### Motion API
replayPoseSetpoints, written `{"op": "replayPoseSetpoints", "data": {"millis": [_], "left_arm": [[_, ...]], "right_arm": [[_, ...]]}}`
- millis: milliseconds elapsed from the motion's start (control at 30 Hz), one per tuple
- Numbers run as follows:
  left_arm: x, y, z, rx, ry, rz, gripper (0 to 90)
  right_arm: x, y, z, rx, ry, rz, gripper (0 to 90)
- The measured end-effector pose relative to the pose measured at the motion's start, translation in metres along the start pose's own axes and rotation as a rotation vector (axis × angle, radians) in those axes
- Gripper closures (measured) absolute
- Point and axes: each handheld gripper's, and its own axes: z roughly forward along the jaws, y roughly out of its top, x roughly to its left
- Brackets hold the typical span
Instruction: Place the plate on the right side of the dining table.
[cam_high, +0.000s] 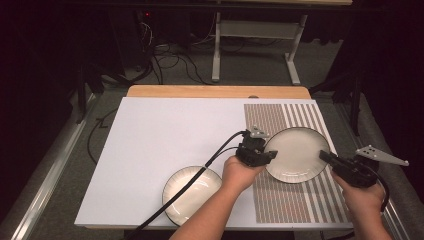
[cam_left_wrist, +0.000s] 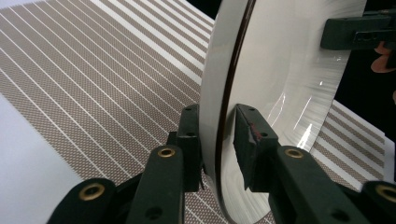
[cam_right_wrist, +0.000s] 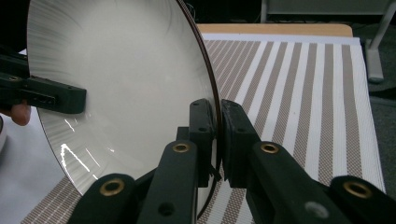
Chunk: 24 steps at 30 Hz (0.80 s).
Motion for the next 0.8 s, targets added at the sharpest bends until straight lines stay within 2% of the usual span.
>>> {"op": "replayPoseSetpoints", "data": {"millis": [100,233,467,800], "left_arm": [[0.000,-0.002,0.008,0.018,0.009,-0.007,71.9],[0.001,-0.004,0.014,0.019,0.015,-0.008,71.4],[0.001,-0.006,0.022,0.023,0.015,-0.022,71.0],[0.001,-0.004,0.030,0.051,0.042,-0.022,69.5]], "right_arm": [[-0.006,-0.007,0.002,0.011,-0.006,0.009,86.1],[-0.010,-0.013,0.006,0.016,-0.011,0.017,86.0],[-0.013,-0.016,0.007,0.023,-0.030,0.013,86.0],[-0.016,-0.021,0.010,0.032,-0.038,0.006,85.9]]}}
